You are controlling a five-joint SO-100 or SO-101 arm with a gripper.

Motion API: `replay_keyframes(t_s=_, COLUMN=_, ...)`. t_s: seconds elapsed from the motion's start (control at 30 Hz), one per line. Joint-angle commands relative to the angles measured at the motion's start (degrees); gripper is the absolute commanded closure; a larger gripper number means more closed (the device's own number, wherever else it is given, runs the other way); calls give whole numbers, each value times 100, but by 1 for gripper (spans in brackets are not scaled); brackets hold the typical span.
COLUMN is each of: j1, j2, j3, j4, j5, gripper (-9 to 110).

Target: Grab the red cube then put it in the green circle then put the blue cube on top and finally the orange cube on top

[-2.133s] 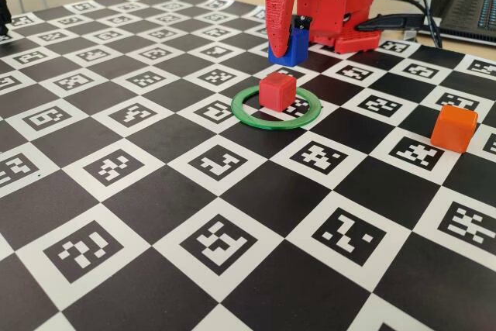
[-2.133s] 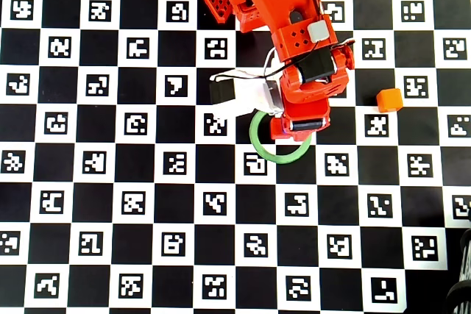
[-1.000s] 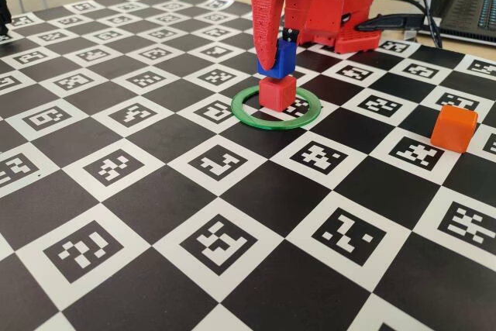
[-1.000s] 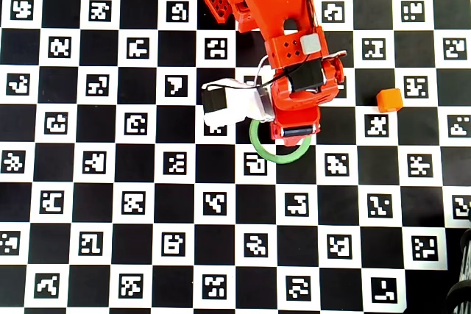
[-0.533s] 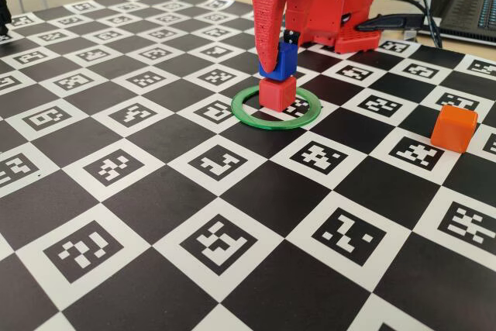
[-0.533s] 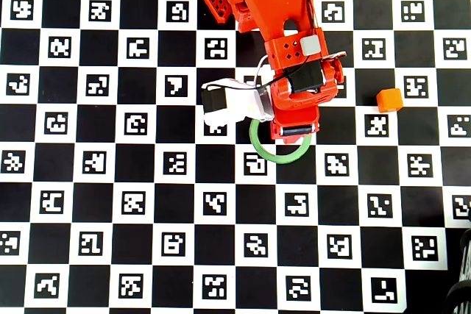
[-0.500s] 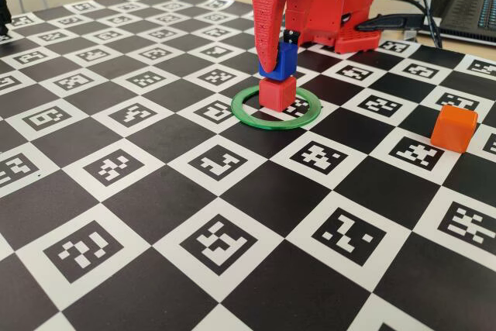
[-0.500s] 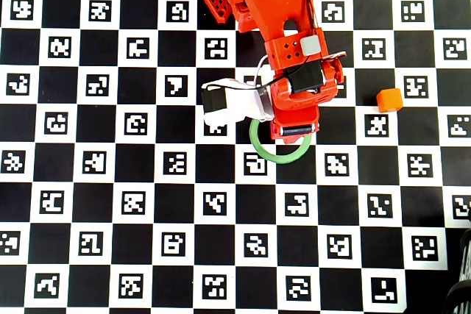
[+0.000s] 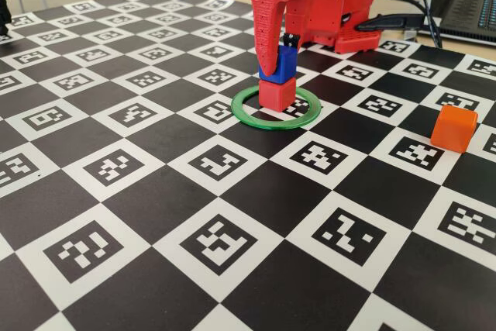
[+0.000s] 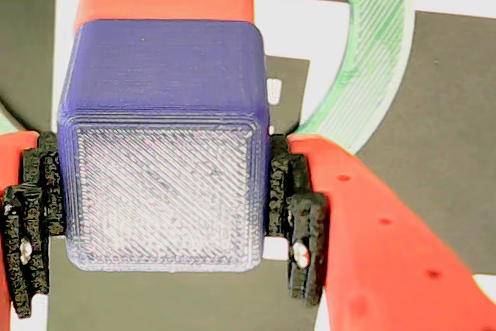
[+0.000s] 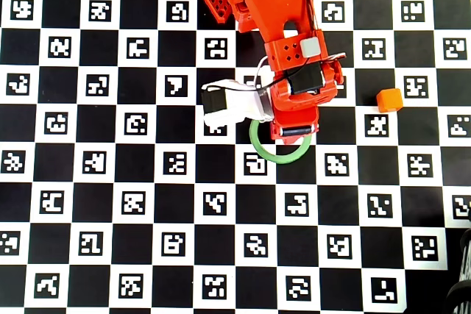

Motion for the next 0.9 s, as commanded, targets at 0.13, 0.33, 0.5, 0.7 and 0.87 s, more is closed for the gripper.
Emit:
replay_keyframes(t_s=0.13, j1=35, j2=35, j3=-70, j4=-53, j5=9, gripper=92)
replay_keyframes(t_s=0.33, j1=35, j2=35, j3=-53, j4=-44, j5=-35, gripper=90)
replay_keyframes(t_s=0.5, j1=35, j2=53, j3=-44, j4=-53, j5=-53, gripper=77)
replay_keyframes(t_s=0.7, j1=44, j2=62, j3=-53, j4=-18, j5=114, gripper=72)
replay_keyframes(t_s=0.87, j1=79, j2=79, j3=-264, j4=255, j5=193, gripper=69)
